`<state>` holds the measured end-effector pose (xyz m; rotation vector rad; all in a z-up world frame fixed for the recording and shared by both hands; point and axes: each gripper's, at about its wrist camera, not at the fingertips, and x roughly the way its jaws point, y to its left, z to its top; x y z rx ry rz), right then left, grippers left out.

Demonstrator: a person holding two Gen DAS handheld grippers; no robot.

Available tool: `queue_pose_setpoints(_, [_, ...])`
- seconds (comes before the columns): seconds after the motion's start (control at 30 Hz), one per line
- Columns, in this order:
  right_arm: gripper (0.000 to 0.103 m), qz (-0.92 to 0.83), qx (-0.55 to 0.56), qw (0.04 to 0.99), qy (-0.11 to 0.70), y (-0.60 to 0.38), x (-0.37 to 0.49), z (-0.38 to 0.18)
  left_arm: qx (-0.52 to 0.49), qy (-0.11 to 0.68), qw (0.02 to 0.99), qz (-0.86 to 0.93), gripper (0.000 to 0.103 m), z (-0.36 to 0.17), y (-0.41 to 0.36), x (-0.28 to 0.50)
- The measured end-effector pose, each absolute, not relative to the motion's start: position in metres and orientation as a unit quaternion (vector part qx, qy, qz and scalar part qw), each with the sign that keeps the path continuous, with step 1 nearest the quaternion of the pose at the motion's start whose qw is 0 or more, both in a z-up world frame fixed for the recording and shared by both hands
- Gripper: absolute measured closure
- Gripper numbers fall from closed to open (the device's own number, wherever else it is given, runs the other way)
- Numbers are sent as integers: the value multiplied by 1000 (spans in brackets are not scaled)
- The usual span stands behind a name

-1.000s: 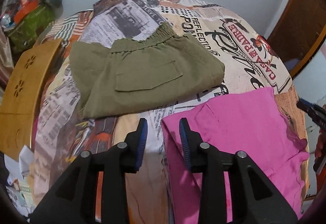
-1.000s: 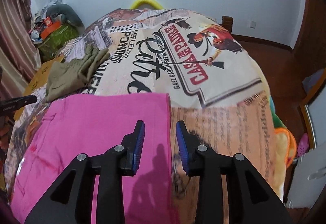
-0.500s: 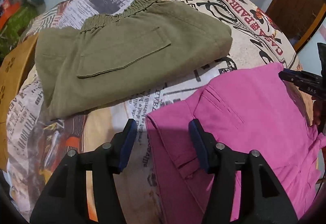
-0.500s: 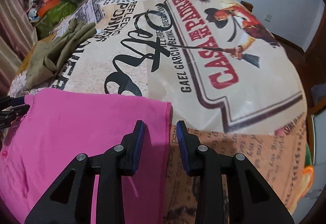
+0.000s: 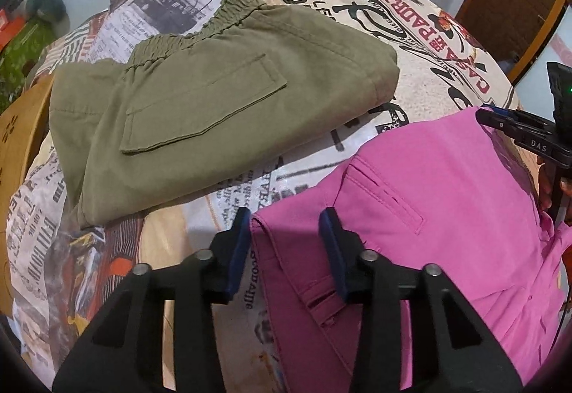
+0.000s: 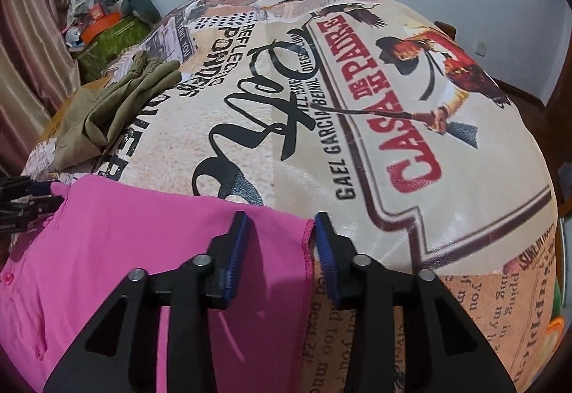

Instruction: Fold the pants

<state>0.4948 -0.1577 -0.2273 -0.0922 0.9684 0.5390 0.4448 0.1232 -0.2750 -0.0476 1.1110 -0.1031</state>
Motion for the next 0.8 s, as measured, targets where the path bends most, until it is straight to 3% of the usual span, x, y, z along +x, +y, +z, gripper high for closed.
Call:
queue_pose_setpoints(0.1, [90,256,-58,850,457,-153,493,-227,-18,527,849,-46,72,-276,120,447])
queue_pose_setpoints(0.2, [95,249,-83,856,446,-147,489,-225,-12,527,849,-37,84,-274,118,446])
queue_pose_setpoints(0.23, [96,243,-91,861,437,-146,487,-222,-9,527,849,-34,89,-273,115,444])
queue_pose_setpoints(0.33, [97,238,-82,873,418,-149,482,-209,16,520,854,-22,91,-265,107,438])
queue_pose_setpoints(0.8, [97,210,-34,918,335,-170,467,-94,14,432,902,-26,91,-132,104,433])
